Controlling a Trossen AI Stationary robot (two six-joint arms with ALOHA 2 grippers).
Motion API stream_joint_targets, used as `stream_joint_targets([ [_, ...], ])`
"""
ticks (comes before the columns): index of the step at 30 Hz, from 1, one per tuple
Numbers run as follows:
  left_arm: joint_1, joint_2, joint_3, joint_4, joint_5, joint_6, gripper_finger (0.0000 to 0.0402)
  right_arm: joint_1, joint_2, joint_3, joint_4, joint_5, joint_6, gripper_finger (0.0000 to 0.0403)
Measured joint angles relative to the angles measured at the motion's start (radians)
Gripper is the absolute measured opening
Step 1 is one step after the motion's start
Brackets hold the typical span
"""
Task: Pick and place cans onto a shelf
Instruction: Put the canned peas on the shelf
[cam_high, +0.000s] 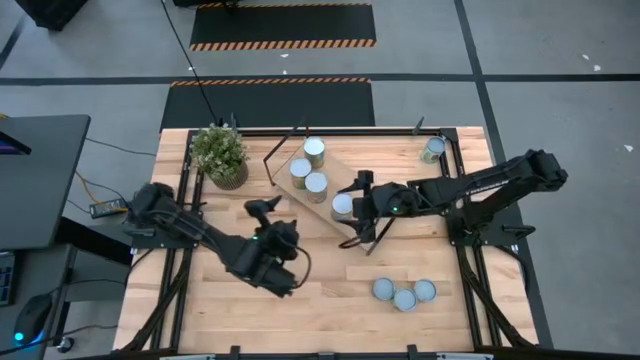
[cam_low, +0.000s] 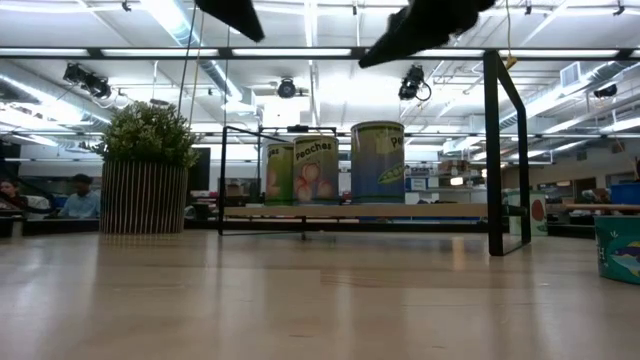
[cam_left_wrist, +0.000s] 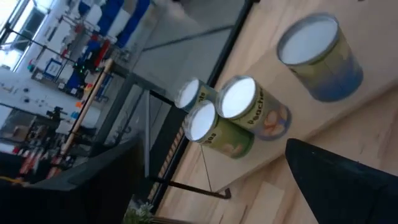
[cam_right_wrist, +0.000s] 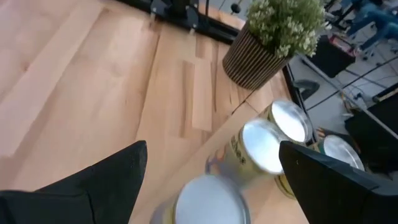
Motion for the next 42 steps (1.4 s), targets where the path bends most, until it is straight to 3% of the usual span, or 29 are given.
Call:
stream_joint_targets([
  [11, 0.051, -0.371, -0.339, 0.112, -0.013, -0.002, 0.0398, -0.101, 0.059, 0.145, -0.079, -0.152, 0.048, 0.0373],
  [16, 0.115, -0.578, -0.449, 0.174, 0.067, 0.032, 0.0398, -0.161, 0.067, 0.153, -0.095, -0.244, 0.078, 0.0373],
  [19, 0.148, -0.679, -0.505, 0.310, 0.168, 0.124, 0.0398, -0.183, 0.067, 0.153, -0.111, -0.276, 0.093, 0.0373],
  [24, 0.184, -0.743, -0.548, 0.510, 0.221, 0.250, 0.0398, -0.184, 0.065, 0.153, -0.172, -0.276, 0.093, 0.0373],
  [28, 0.188, -0.740, -0.548, 0.654, 0.255, 0.178, 0.0398, -0.162, 0.065, 0.153, -0.227, -0.249, 0.093, 0.0373],
  [31, 0.187, -0.714, -0.548, 0.807, 0.455, 0.351, 0.0398, -0.134, 0.065, 0.153, -0.254, -0.211, 0.092, 0.0373],
  [35, 0.190, -0.681, -0.548, 1.018, 0.972, 0.694, 0.0398, -0.078, 0.065, 0.152, -0.291, -0.195, 0.025, 0.0373],
  [38, 0.202, -0.670, -0.547, 1.028, 1.342, 0.889, 0.0398, -0.035, 0.065, 0.152, -0.285, -0.137, -0.039, 0.0373],
  [40, 0.218, -0.670, -0.548, 0.997, 1.476, 0.968, 0.0398, -0.018, 0.073, 0.152, -0.267, -0.096, -0.060, 0.0373],
  [42, 0.243, -0.675, -0.548, 0.991, 1.496, 0.994, 0.0398, -0.008, 0.090, 0.152, -0.269, -0.068, -0.062, 0.0373],
])
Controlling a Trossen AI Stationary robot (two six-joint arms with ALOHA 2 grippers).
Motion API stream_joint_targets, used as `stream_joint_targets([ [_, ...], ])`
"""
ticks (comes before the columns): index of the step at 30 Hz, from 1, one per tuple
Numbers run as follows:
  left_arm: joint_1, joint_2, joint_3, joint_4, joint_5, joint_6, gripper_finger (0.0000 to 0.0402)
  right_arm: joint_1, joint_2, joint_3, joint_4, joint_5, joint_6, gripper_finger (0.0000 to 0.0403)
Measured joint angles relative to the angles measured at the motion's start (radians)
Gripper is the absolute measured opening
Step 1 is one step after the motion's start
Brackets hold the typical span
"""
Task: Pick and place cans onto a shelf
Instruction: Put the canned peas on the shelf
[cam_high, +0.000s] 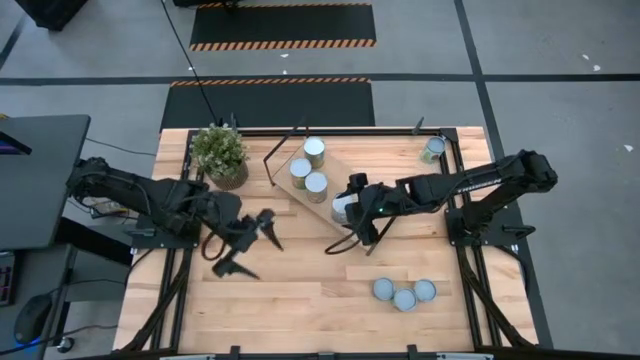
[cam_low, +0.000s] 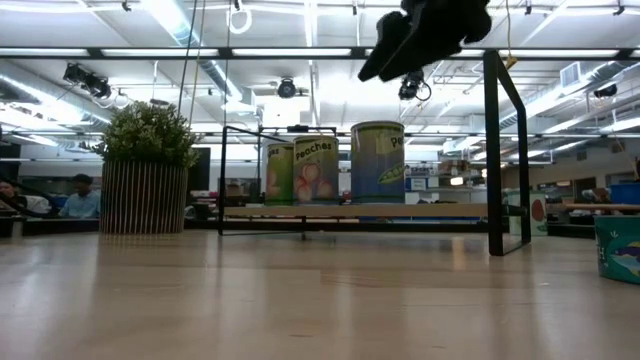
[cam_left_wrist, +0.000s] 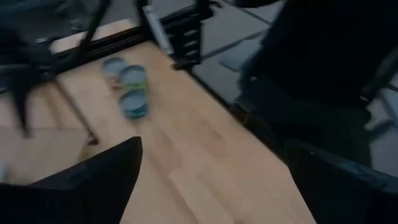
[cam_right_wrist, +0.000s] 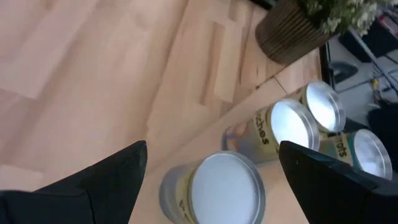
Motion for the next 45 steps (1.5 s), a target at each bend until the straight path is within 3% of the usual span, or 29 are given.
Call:
stream_joint_targets([
  [4, 0.076, 0.000, 0.000, -0.022, -0.049, 0.003, 0.0398, 0.006, 0.061, 0.000, 0.002, 0.069, 0.021, 0.0373],
  [11, 0.183, -0.028, -0.035, -0.045, 0.010, 0.028, 0.0398, 0.023, 0.119, -0.001, 0.001, 0.216, 0.035, 0.0373],
  [18, 0.216, -0.199, -0.229, 0.056, -0.093, -0.028, 0.0398, 0.031, 0.119, -0.001, -0.004, 0.290, 0.018, 0.0373],
  [24, 0.209, -0.407, -0.418, 0.173, -0.176, -0.117, 0.0398, 0.024, 0.118, -0.001, 0.003, 0.294, 0.025, 0.0373],
  [32, 0.151, -0.617, -0.602, 0.288, -0.427, -0.154, 0.0398, 0.023, 0.118, -0.001, 0.009, 0.293, 0.090, 0.0373],
  [40, 0.121, -0.715, -0.777, 0.488, -0.457, -0.175, 0.0398, 0.044, 0.118, -0.001, 0.034, 0.334, 0.149, 0.0373],
  [45, 0.119, -0.713, -0.818, 0.508, -0.458, -0.181, 0.0398, 0.068, 0.117, -0.001, 0.079, 0.364, 0.197, 0.0373],
])
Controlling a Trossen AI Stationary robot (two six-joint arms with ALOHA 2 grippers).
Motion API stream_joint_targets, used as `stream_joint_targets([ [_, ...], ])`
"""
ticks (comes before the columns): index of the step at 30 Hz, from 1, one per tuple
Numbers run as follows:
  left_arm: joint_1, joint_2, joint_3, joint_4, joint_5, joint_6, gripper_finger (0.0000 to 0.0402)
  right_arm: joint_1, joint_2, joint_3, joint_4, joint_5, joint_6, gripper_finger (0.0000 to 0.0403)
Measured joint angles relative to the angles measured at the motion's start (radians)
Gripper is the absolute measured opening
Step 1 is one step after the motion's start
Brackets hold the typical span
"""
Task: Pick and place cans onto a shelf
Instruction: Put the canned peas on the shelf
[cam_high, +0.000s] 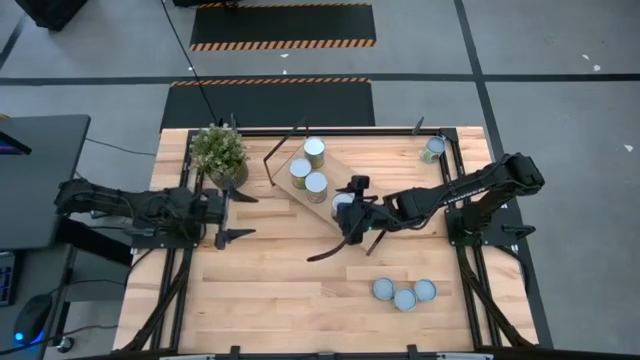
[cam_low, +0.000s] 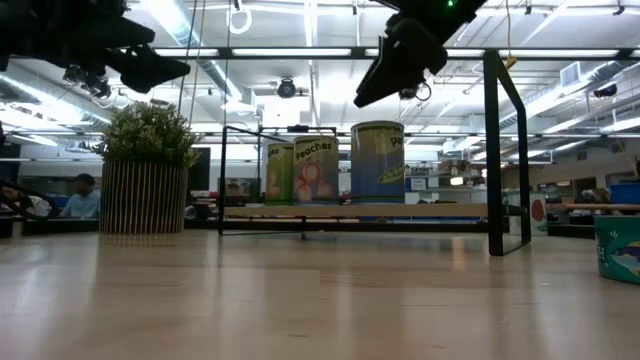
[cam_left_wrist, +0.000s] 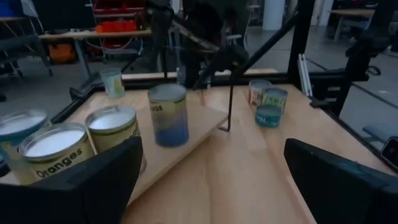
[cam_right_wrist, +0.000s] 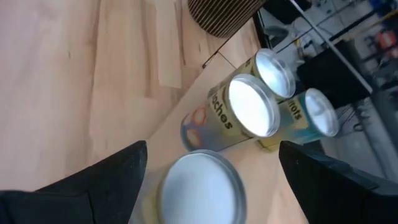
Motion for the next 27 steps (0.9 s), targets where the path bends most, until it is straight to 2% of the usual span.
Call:
stream_joint_targets([
  [8, 0.000, 0.001, 0.000, -0.005, 0.001, -0.053, 0.0398, 0.011, 0.004, 0.000, -0.014, 0.011, 0.139, 0.0373],
  [16, 0.000, 0.001, 0.000, 0.063, 0.001, -0.043, 0.0398, 0.118, 0.005, 0.000, 0.006, 0.189, 0.124, 0.0373],
  [20, 0.000, 0.001, 0.001, 0.092, 0.001, -0.041, 0.0398, 0.124, 0.024, -0.007, -0.041, 0.190, 0.109, 0.0373],
  [27, 0.000, 0.001, 0.001, 0.084, 0.001, -0.052, 0.0398, 0.059, 0.048, -0.005, -0.085, 0.158, 0.116, 0.0373],
])
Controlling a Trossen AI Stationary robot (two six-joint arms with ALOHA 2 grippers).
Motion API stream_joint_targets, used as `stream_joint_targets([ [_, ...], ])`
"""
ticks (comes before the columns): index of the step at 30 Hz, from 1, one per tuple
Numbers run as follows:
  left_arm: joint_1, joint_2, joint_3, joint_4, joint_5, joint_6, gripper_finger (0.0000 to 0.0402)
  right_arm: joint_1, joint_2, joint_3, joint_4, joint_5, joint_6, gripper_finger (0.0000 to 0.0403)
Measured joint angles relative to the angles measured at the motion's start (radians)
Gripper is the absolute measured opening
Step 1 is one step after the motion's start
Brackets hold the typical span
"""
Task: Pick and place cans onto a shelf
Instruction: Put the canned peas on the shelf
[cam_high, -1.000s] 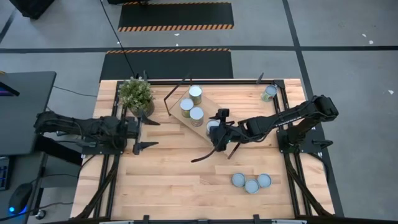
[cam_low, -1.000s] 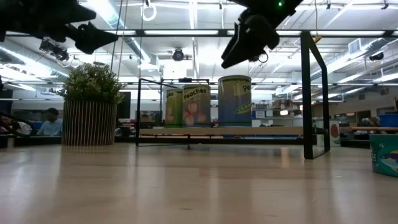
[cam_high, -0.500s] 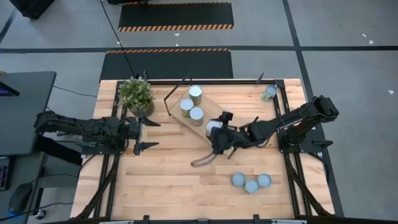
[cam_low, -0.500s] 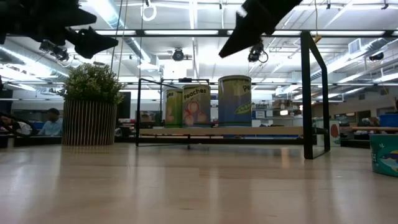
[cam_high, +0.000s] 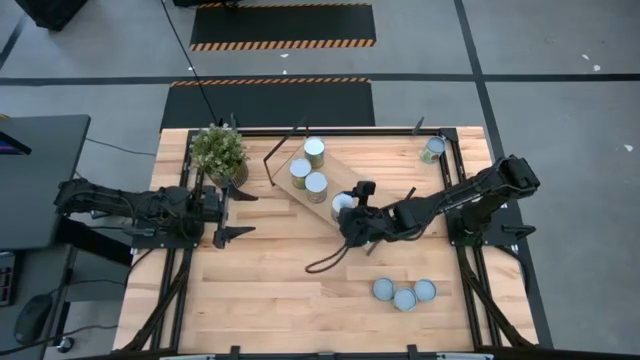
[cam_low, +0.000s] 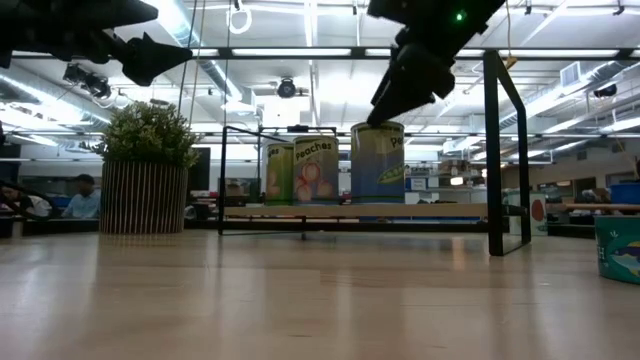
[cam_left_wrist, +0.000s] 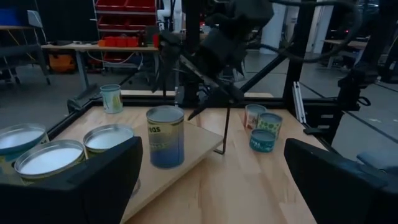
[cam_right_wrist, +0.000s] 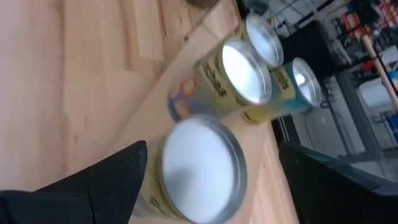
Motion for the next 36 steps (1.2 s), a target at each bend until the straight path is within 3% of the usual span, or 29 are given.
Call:
stream_joint_targets([
  [6, 0.000, 0.010, 0.000, -0.006, 0.000, 0.000, 0.0398, -0.048, 0.030, 0.000, -0.037, -0.058, -0.015, 0.0373],
  [21, 0.000, 0.014, 0.000, -0.008, 0.000, -0.006, 0.0398, -0.158, 0.033, 0.000, -0.142, -0.017, -0.068, 0.0373],
  [36, 0.000, 0.014, 0.000, -0.016, 0.000, -0.026, 0.0398, -0.264, 0.032, 0.000, -0.283, 0.024, 0.033, 0.0373],
])
